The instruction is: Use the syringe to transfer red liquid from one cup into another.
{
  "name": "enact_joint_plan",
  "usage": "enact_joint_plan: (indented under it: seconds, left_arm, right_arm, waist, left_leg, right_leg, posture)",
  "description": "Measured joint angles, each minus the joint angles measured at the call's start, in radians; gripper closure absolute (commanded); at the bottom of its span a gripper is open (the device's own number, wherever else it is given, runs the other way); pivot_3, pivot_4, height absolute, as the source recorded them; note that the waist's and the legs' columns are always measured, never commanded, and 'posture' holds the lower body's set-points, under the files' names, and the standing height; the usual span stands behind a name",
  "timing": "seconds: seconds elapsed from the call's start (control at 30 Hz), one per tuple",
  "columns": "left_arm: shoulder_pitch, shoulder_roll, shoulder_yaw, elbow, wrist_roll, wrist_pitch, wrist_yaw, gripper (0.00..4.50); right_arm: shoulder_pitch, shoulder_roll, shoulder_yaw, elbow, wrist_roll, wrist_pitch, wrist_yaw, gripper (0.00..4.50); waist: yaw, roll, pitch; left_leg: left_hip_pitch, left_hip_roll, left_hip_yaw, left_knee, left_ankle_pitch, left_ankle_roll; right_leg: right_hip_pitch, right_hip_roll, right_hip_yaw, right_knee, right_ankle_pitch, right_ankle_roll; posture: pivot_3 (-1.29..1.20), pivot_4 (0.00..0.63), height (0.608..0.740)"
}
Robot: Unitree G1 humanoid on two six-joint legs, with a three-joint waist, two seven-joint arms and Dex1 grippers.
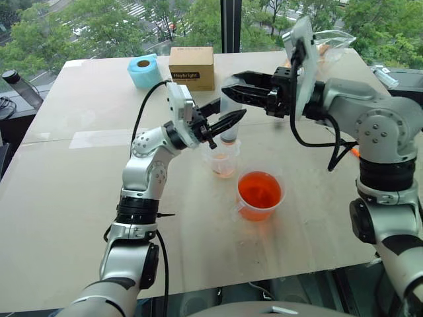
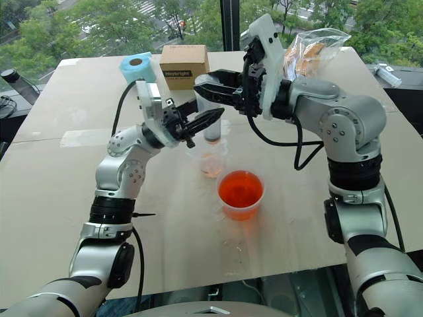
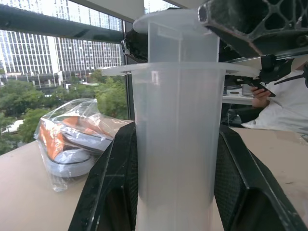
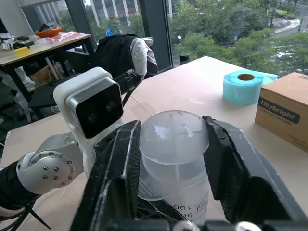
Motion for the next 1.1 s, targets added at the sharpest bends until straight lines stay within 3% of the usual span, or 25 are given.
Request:
enact_joint_plan:
  seconds: [0.03,0.2,0.5,0.6,0.8,0.83,1.1]
  left_arm:
    - [0.000,-0.002,0.009,-0.005,-0.008,-0.001,0.004,3.05]
    - [-0.007,-0.005,0.041,-0.049,-0.027,-0.007,0.022,3.05]
    - [-0.008,-0.011,0.044,-0.049,-0.033,-0.014,0.021,3.05]
    - [-0.008,-0.015,0.044,-0.050,-0.038,-0.014,0.023,3.05]
    - [0.003,-0.017,0.041,-0.050,-0.045,-0.008,0.022,3.05]
    - [0.008,-0.017,0.040,-0.051,-0.045,-0.002,0.021,3.05]
    - [0.022,-0.015,0.022,-0.067,-0.046,0.019,0.013,3.05]
  right_arm:
    - [0.000,-0.003,0.003,0.003,-0.002,0.002,0.003,0.70]
    - [0.024,0.016,0.027,0.024,0.008,0.021,0.014,0.70]
    - [-0.023,0.001,-0.041,0.054,0.030,0.025,0.017,0.70]
    - [-0.033,-0.022,-0.045,0.059,0.037,0.026,0.039,1.52]
    - [-0.046,-0.073,-0.078,0.059,0.068,0.025,0.103,4.24]
    - [-0.056,-0.078,-0.080,0.059,0.070,0.021,0.113,4.46]
    - [-0.139,-0.055,-0.081,0.073,0.066,-0.014,0.114,4.46]
  waist:
    - [0.000,0.000,0.000]
    - [0.000,0.001,0.001]
    - [-0.001,0.001,0.001]
    - [0.000,0.001,0.001]
    - [0.000,0.001,0.001]
    - [0.000,0.001,0.001]
    - [-0.001,0.001,0.001]
  left_leg:
    - [0.000,0.000,0.000,0.000,0.000,0.000]
    - [0.000,0.000,-0.001,0.000,0.000,0.000]
    - [0.000,0.000,0.000,0.000,0.000,0.000]
    - [0.000,-0.001,0.000,0.000,0.000,0.000]
    - [0.000,-0.001,0.000,0.000,0.000,0.000]
    - [0.000,0.000,0.000,0.000,0.000,0.000]
    - [0.000,0.000,0.000,0.000,0.000,0.000]
  right_leg:
    - [0.000,0.000,0.000,0.000,0.000,0.000]
    - [0.000,-0.001,-0.001,0.000,0.000,0.000]
    - [0.000,0.000,-0.001,0.000,0.000,0.000]
    - [0.000,0.000,-0.001,0.000,0.000,0.000]
    - [0.000,-0.001,-0.001,0.000,0.000,0.000]
    - [0.000,-0.001,0.000,0.000,0.000,0.000]
    - [0.000,-0.002,0.000,0.000,0.000,0.000]
  posture:
    - [0.00,0.150,0.740]
    - [0.00,0.150,0.740]
    - [0.00,0.150,0.740]
    - [0.00,0.150,0.740]
    - [0.00,0.150,0.740]
    - [0.00,0.150,0.740]
    - [0.00,0.150,0.740]
